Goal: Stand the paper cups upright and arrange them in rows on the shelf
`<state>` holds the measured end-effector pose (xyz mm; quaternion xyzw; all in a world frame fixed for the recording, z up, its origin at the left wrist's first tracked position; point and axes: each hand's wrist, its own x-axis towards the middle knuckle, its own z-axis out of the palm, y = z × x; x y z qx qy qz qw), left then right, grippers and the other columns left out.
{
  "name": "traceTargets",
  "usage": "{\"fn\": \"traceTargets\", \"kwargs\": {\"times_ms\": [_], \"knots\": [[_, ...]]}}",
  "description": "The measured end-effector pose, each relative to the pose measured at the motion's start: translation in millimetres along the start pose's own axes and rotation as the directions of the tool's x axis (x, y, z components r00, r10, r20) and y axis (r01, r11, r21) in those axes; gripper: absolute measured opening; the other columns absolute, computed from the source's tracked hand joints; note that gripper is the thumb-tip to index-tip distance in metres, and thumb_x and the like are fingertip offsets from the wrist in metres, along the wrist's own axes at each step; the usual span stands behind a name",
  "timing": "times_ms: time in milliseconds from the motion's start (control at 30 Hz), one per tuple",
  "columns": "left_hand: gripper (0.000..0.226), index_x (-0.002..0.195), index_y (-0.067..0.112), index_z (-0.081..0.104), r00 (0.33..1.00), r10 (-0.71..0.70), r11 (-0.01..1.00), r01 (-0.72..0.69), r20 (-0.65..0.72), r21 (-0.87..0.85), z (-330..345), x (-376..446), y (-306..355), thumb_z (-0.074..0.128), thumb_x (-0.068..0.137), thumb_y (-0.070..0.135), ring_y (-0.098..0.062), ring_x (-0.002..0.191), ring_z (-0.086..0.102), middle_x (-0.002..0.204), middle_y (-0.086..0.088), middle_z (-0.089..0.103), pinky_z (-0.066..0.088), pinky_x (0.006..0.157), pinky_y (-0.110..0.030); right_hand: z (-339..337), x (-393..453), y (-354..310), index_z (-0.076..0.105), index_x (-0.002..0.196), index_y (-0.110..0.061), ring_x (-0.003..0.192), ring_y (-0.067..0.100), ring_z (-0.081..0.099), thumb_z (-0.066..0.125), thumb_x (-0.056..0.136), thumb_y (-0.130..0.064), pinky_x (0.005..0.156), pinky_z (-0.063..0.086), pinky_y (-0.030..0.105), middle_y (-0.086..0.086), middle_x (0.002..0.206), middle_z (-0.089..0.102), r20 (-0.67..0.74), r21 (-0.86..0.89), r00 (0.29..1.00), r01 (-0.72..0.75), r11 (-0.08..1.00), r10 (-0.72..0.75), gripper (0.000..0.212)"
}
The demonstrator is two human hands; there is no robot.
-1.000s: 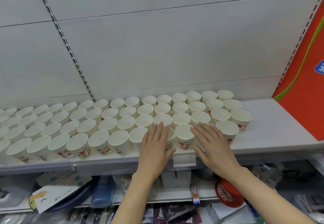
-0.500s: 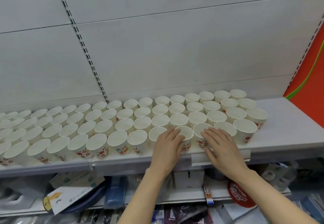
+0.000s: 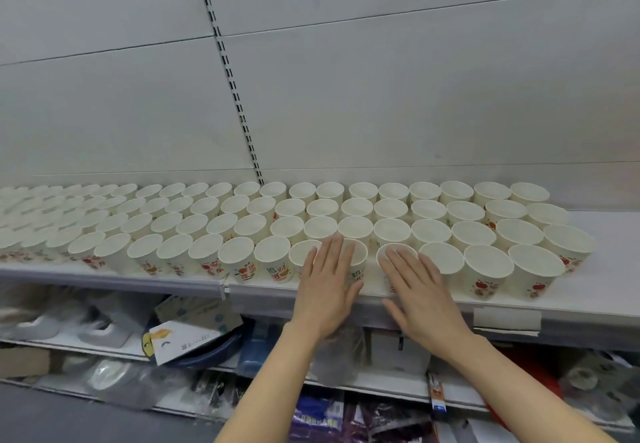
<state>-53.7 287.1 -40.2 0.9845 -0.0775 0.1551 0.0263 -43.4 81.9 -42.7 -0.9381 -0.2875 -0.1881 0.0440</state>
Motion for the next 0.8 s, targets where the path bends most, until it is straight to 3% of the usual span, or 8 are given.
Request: {"fn": "traceTargets", "kwargs": {"times_ms": [167,400,500,600,700,800], "knots": [[0.067,0.155,0.021,0.009,0.998,-0.051,0.998,0.049,-0.043,-0.036,-9,-15,-19,0.025,0.099,0.053,-0.017,0.149,-0.003,0.162,0.0,0.002,0.004,0.121,-0.04,-8,6,-18,0.041,0.143,-0.01,0.14,0.023,0.031,0.039,0.09,-0.043,0.113,0.021,0.045,0.008,0.149,0.041,-0.053,0.016,0.998,0.02,1.0,-0.019,0.062],[0.068,0.155,0.02,-0.002,0.982,-0.179,0.983,0.176,-0.065,-0.044,-11,-47,-85,0.021,0.099,0.052,-0.014,0.147,-0.016,0.162,0.0,-0.009,0.0,0.121,-0.039,-2,27,-71,0.035,0.146,-0.011,0.143,0.022,0.026,0.04,0.093,-0.043,0.114,0.019,0.044,0.006,0.154,0.031,-0.087,0.012,0.994,0.07,0.997,-0.068,0.062],[0.067,0.155,0.019,0.003,0.993,-0.11,0.994,0.11,-0.045,-0.011,-9,-51,-105,0.025,0.1,0.05,-0.017,0.149,-0.01,0.162,-0.002,-0.003,0.001,0.119,-0.041,6,40,-92,0.038,0.145,-0.01,0.142,0.023,0.027,0.038,0.093,-0.043,0.114,0.02,0.045,0.007,0.153,0.034,-0.078,0.006,0.996,0.041,0.999,-0.041,0.062],[0.065,0.154,0.02,0.014,1.0,-0.012,1.0,0.012,-0.026,0.025,-8,-51,-117,0.032,0.099,0.048,-0.022,0.149,0.004,0.162,-0.003,0.01,0.007,0.116,-0.045,20,47,-103,0.04,0.144,-0.01,0.141,0.023,0.029,0.022,0.099,-0.047,0.113,0.021,0.046,0.007,0.151,0.036,-0.064,-0.018,0.998,-0.004,1.0,0.003,0.061],[0.065,0.154,0.02,0.014,0.993,0.092,0.996,-0.092,-0.07,0.011,-18,-46,-127,0.033,0.099,0.047,-0.023,0.149,0.003,0.162,-0.003,0.011,0.008,0.116,-0.046,26,49,-112,0.041,0.143,-0.01,0.141,0.02,0.029,0.017,0.099,-0.05,0.113,0.023,0.045,0.005,0.151,0.036,-0.08,0.047,0.996,-0.03,0.998,0.033,0.064],[0.064,0.154,0.019,0.018,0.986,0.125,0.988,-0.134,-0.11,-0.08,-23,-60,-134,0.038,0.098,0.044,-0.022,0.149,0.007,0.161,-0.003,0.013,0.01,0.116,-0.043,17,53,-116,0.052,0.134,-0.008,0.132,0.021,0.042,0.033,0.097,-0.045,0.109,0.03,0.044,0.003,0.141,0.049,-0.319,0.179,0.937,-0.088,0.98,0.142,0.056]]}}
